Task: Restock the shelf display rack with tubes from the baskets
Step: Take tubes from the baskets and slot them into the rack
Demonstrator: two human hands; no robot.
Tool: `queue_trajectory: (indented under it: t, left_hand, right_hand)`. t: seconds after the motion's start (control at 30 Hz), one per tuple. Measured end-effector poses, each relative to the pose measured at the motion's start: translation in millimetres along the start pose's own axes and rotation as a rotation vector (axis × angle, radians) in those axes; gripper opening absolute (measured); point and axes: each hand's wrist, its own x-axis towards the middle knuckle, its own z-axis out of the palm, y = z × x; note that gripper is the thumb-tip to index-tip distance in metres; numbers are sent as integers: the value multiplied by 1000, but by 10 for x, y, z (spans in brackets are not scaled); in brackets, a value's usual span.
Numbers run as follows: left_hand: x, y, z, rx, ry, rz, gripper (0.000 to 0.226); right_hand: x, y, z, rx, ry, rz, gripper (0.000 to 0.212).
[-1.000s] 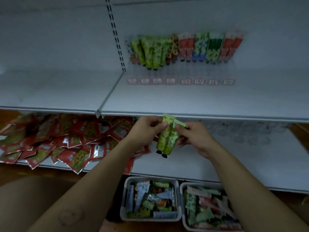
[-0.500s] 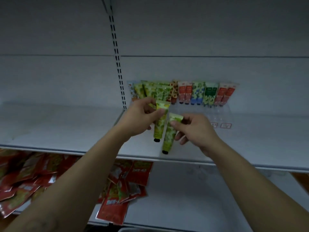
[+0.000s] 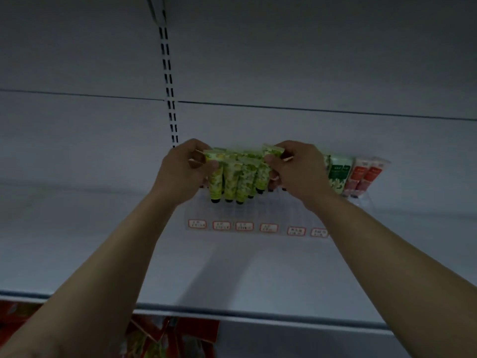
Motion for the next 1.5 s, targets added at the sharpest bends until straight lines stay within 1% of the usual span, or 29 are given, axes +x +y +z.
queue_trajectory:
  t: [0.1,0.2,0.33,0.47,0.53,0.6,0.67,0.73,0.83,0.93,1.0,1.07,1.17,1.27,1.37,1.4,1.5]
  left_hand:
    - [65,-105,-51,-21,78,10,12]
    - [65,-193,-4,-79,104,6,13]
    - [63,-260,51,-186,138,0,21]
    - [68,-303,55,-178,158,-12,22]
    - [66,-328,56,-122,163,-3,26]
    - [79,-350,34,13,157,44,28]
    - [99,-353,14,160,138,105,23]
    - [110,-322,35,243,141,160,19]
    - [75,-254,139,355,99,206,12]
    - [57,-244,189,397,122,244,9]
    - [51,-237,189,391,144,244,9]
    - [39,-245,206,423,156,251,11]
    - [-1,-240,219,481,123,276,19]
    - [-6,-227,200,455,76,226,27]
    - [15,-229,223,401,120,187,18]
    - [25,-223,243,401,132,174,17]
    - [71,-172,278,437,155,117,28]
  right_hand:
    - [78,112,156,-52,25,-33,10]
    - [85,224,260,52,50,34,11]
    - [36,359,293,105,122,44,25]
    - [5,425,292,216,191,78,21]
    - [-23,421,308,225,195,72,23]
    - [-59,409,308,243,206,60,21]
    - [-70,425,290,274,232,63,14]
    - [-69,440,287,304,251,86,13]
    - [-62,453,352,215,180,73,20]
    - [-57,413,362,170,114,60,24]
    - [-25,387,334,166,95,69,26]
    - [-10,380,313,114,91,78,34]
    - [0,398,316,-8,122,48,39]
    - [11,399,299,-91,136,61,33]
    - [17,421,303,-98,154,95,22]
    - [14,418,310,-94,161,97,22]
    - [11,380,327,-50,167,78,31]
